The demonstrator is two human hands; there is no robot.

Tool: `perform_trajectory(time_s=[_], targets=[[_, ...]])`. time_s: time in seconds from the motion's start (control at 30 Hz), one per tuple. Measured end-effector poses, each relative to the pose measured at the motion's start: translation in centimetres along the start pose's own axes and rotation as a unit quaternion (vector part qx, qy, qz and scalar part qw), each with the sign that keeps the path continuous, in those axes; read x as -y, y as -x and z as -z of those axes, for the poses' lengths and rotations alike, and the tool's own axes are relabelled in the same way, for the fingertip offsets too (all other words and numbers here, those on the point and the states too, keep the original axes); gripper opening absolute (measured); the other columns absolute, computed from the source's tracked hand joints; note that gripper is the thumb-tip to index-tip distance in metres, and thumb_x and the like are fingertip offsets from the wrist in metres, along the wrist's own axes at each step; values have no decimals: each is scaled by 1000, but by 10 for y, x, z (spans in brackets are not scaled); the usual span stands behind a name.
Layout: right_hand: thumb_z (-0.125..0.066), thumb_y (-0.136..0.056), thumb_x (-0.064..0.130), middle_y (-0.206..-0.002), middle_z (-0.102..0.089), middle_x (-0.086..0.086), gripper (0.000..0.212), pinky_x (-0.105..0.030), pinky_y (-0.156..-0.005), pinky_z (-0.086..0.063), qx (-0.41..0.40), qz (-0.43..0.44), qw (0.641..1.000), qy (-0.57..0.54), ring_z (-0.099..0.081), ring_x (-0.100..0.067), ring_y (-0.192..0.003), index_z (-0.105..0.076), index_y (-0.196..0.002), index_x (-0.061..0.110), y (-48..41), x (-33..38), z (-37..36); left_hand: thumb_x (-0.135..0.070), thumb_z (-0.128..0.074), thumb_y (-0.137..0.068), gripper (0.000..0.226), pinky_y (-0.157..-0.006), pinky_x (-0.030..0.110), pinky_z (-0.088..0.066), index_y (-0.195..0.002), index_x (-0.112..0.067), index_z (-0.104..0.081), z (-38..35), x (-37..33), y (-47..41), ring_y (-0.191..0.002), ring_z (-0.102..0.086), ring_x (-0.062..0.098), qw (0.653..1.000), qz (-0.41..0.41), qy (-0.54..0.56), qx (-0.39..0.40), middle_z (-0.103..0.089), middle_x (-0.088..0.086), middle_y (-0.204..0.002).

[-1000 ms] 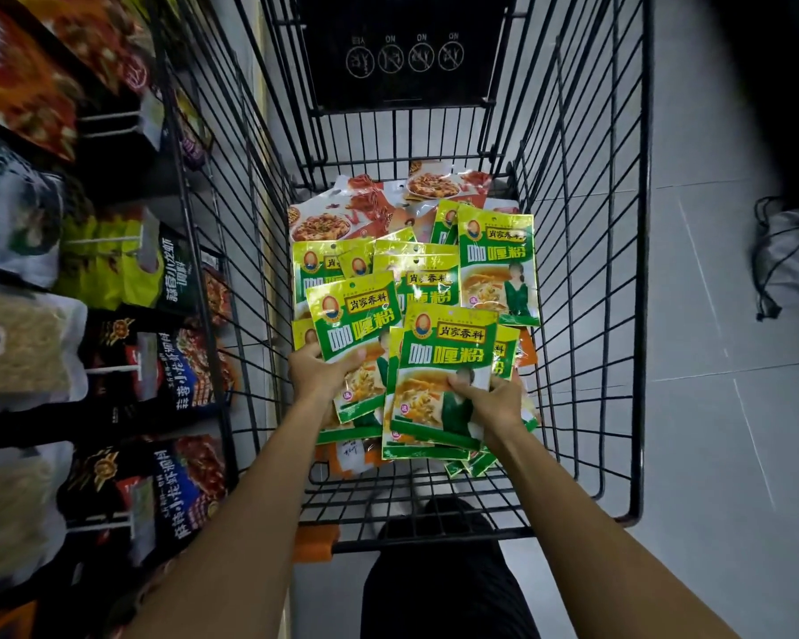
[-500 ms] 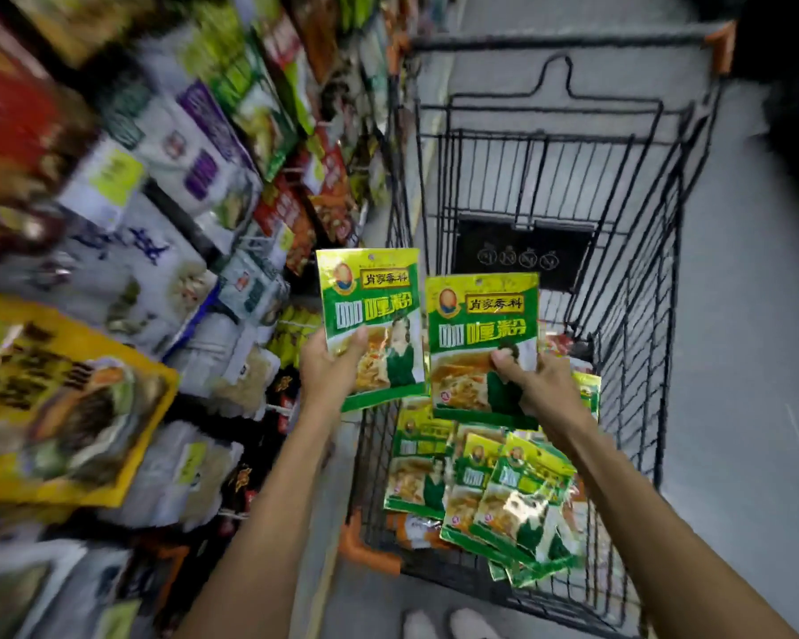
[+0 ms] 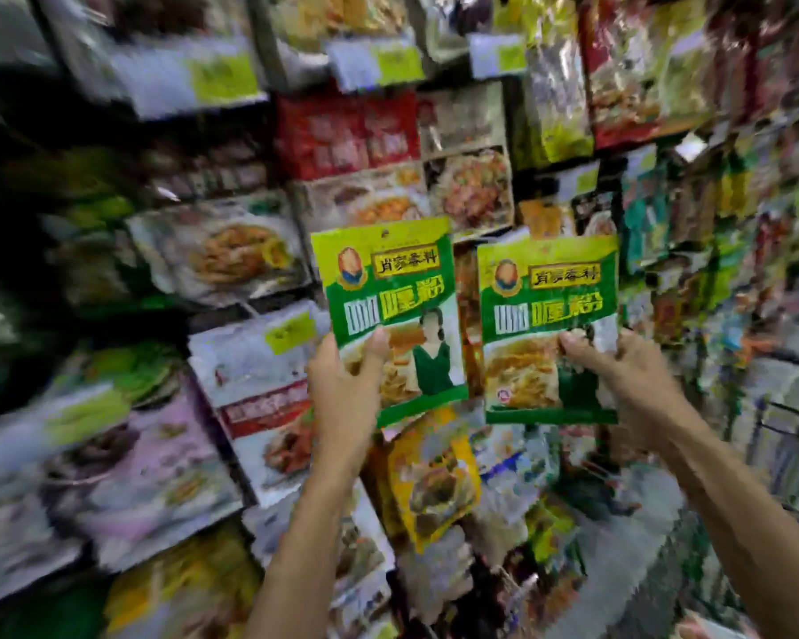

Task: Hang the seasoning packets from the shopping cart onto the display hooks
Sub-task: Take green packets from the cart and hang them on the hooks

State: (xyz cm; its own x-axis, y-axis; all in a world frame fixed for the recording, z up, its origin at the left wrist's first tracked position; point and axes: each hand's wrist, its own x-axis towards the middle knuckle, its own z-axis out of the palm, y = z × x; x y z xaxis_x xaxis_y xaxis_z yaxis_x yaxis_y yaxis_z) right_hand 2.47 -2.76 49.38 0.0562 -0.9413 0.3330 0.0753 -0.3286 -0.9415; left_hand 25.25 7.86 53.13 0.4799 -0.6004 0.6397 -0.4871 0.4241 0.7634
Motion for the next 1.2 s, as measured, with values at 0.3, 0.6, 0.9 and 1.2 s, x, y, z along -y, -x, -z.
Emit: perform_trajectory(time_s=[0.3,0.6,0.9,1.2], targets=[[-68,-75,45,-60,-55,10,24,-28,-59,-36,243,107,958,-108,-52,-4,-57,-62,-57,29,-6,110,-193,-43,-58,-87,39,-95,26,-50,-121,-25,-60,189,-75,-35,-112,-60,7,973,-65,-110,-195,-66,-14,-116],[-72,-85,25,-71,-66,3,18,-32,-70,-45,345,100,919,-163,-62,-14,-71,-66,-70,17,8,145,-323,-32,-61,-89,7,-70,17,-44,-93,-36,-57,291,-90,-40,-87,-60,-7,933,-82,-196,-290,-61,-22,-91],[-72,-85,20,-79,-74,-5,17,-34,-73,-55,352,48,919,-173,-70,-24,-79,-68,-81,4,-2,159,-357,-43,-58,-85,34,-78,43,-52,-103,-15,-60,304,-94,-50,-90,-61,18,927,-90,-203,-303,-64,0,-93],[-72,-86,20,-87,-73,-2,15,-16,-56,-44,353,-17,923,-154,-66,-7,-75,-67,-91,7,-2,160,-364,-35,-62,-88,12,-66,26,-44,-80,-33,-53,308,-84,-57,-75,-56,-9,923,-98,-214,-304,-59,-15,-82]])
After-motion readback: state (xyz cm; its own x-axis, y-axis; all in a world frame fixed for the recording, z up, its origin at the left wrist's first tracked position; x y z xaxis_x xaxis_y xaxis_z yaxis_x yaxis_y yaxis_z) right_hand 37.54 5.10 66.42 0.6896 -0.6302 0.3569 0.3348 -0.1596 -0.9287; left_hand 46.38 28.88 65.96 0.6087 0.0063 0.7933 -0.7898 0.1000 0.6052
